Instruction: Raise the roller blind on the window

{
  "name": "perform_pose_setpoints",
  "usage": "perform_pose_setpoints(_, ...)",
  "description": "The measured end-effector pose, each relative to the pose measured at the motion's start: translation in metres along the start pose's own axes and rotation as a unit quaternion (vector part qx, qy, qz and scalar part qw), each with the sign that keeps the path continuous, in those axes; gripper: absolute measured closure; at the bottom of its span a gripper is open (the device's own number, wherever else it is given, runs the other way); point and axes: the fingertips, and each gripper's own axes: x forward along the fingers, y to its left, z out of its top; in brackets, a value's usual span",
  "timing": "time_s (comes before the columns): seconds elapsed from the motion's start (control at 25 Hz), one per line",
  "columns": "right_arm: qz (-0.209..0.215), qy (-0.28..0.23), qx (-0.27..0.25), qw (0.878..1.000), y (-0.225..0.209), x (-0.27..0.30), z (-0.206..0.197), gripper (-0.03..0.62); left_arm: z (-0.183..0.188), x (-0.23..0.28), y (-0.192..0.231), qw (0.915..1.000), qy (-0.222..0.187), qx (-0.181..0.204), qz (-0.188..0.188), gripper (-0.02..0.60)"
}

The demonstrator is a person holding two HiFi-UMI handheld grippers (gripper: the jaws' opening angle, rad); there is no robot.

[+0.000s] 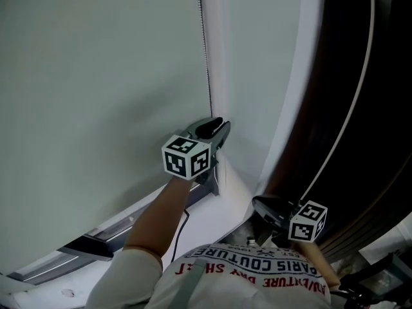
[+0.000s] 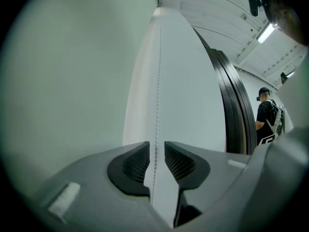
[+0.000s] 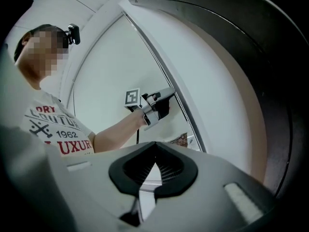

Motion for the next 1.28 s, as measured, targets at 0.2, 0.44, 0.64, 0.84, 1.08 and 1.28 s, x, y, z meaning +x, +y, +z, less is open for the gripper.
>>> perform_pose_setpoints(0.2, -0.002, 0.005, 0.006, 1.000, -0.002, -0.004, -0.007, 0.594, -0.003, 0.008, 0.004, 0.9999, 0.014, 0.001, 0.000, 0.483)
perform_pose_setpoints(0.44, -0.003, 0.013, 0.014, 1.000, 0.005, -0.003, -0.026, 0.594, -0.013, -0.012, 0.008, 0.9999, 0.010, -0.010, 0.001, 0.575)
perform_pose_setpoints(0.64, 0.003, 0.012, 0.014, 1.000, 0.015, -0.027, -0.034, 0.593, -0.013, -0.022, -0.035, 0.9994, 0.016, 0.000, -0.032, 0.577)
perform_pose_setpoints(0.84, 0.006, 0.023, 0.004, 1.000, 0.029, -0.033, -0.048, 0.594, -0.025, -0.051, -0.062, 0.9986, 0.028, 0.000, -0.046, 0.577)
perform_pose_setpoints(1.08, 0.012, 0.035, -0.013, 0.999, 0.045, -0.046, -0.049, 0.592, -0.027, -0.088, -0.105, 0.9972, 0.022, -0.013, -0.070, 0.577)
perform_pose_setpoints(1.28, 0.019, 0.031, -0.062, 0.997, 0.064, -0.057, -0.002, 0.593, -0.015, -0.114, -0.148, 0.9953, 0.026, -0.013, -0.092, 0.577)
